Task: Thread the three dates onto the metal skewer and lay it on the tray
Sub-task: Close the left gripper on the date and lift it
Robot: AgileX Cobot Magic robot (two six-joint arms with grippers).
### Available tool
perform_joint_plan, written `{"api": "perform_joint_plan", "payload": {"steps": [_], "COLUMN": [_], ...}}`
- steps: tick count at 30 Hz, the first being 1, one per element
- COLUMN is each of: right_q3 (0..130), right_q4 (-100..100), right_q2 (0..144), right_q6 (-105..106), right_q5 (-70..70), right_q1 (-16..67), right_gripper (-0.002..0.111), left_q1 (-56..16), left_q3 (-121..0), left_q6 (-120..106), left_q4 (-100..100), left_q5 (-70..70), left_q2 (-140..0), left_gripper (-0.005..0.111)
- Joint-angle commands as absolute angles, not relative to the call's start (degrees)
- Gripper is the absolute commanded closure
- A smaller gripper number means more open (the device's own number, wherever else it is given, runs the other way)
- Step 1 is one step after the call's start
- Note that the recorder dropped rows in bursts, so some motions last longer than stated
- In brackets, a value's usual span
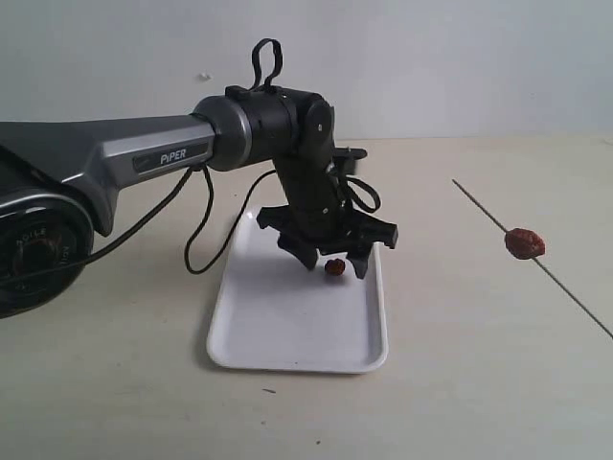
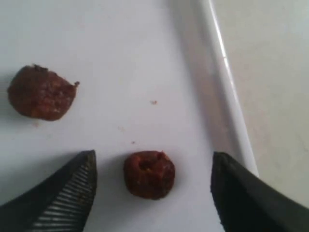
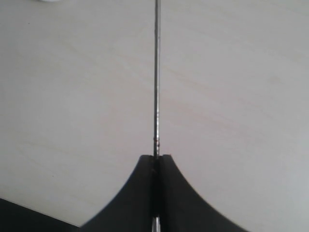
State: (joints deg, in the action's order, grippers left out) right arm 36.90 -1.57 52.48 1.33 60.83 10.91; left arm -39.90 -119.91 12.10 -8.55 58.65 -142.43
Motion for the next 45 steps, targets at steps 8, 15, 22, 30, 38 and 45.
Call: {"api": "perform_joint_plan", "payload": {"steps": [8,15,22,30,38,45], "right_q3": [36.9,36.9,36.9,36.9,36.9,36.9], "right_q4": [-1.6,-1.6,-1.6,-1.6,-2.9,-2.9], "right_q2": [52.0,52.0,52.0,52.0,52.0,52.0], "right_q6": [1.9,1.9,1.9,1.9,2.4,2.4], "right_q5": [60.8,60.8,60.8,60.8,60.8,60.8], "right_q1": [10.6,10.6,10.6,10.6,10.6,10.6], "right_gripper": [0.108,0.108,0.108,0.108,0.108,0.108], "left_q1": [-40.0,-40.0,-40.0,-40.0,-40.0,-40.0], "left_q3": [-120.1,-120.1,-120.1,-120.1,-120.1,-120.1], "left_q6": [12.6,12.6,12.6,12.5,12.3,12.3], "left_q4": [-7.0,-7.0,-7.0,-6.9,-6.7,-6.7], "left_q5": [58.1,58.2,58.4,58.6,58.6,58.6], "left_q2": [-142.6,-142.6,-142.6,-142.6,-142.6,-142.6], "left_gripper": [0.052,0.053,0.053,0.070,0.068,0.069]}}
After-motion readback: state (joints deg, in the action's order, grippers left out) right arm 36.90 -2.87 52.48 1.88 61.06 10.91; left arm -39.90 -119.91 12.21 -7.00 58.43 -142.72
